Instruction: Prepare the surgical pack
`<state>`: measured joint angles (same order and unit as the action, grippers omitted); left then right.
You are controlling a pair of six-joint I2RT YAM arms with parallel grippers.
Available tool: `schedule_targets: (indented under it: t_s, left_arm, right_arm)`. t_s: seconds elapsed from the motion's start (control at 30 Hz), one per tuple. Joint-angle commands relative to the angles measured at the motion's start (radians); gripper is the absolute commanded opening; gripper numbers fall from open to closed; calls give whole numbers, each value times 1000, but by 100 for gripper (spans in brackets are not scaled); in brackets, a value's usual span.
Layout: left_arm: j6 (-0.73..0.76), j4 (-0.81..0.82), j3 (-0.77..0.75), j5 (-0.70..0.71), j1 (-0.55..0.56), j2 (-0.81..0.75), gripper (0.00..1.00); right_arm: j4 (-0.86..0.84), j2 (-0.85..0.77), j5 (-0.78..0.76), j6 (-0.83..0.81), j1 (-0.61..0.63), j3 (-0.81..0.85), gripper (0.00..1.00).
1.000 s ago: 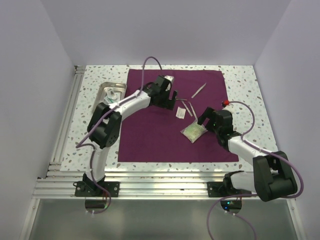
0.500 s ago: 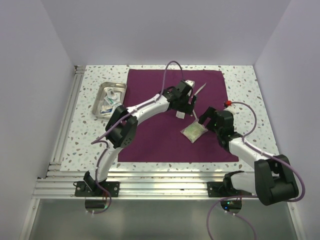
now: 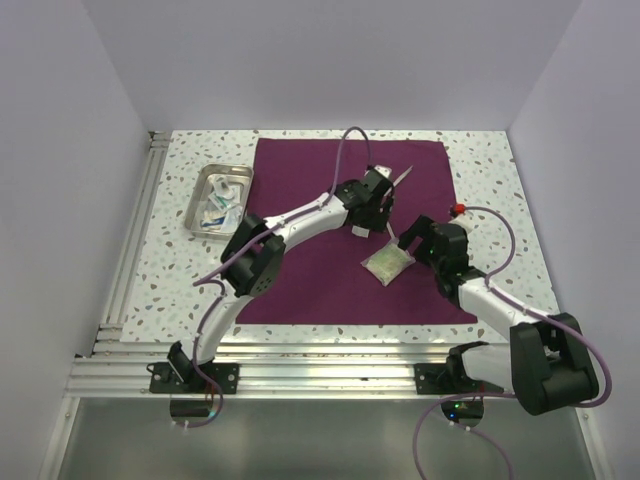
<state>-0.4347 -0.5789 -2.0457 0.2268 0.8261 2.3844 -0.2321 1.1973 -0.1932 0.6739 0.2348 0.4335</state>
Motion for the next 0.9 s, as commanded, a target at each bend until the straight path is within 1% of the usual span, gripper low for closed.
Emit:
schedule_targets:
  t_s: [0.0,0.17,0.4,0.67,0.77,0.8,0.87]
  left_arm:
    - [-16,5,-36,46,-1,9,84]
    - [-13,11,-42,29,-1,30,79]
    - [-12,8,-36,60,-1,50,73]
    - [-7,-1,-25,85,-1,67,70]
    - [-6,11,-4,86,-1,59,66]
    - [-4,16,7,86,-1,56,63]
    - [-2,27,18,78,-1,50,60]
  right_arm:
    - [-10,-21,-32,12,3,1,98]
    - [-6,-21,-34,10,3,2,98]
    - [-6,-16,-34,7,3,2,98]
    - [-6,-8,-32,9,1,7,98]
    - [-7,-4,-32,7,1,7,98]
    - [-6,-4,-31,7,3,7,98]
    - [-7,-1,-31,6,1,7,98]
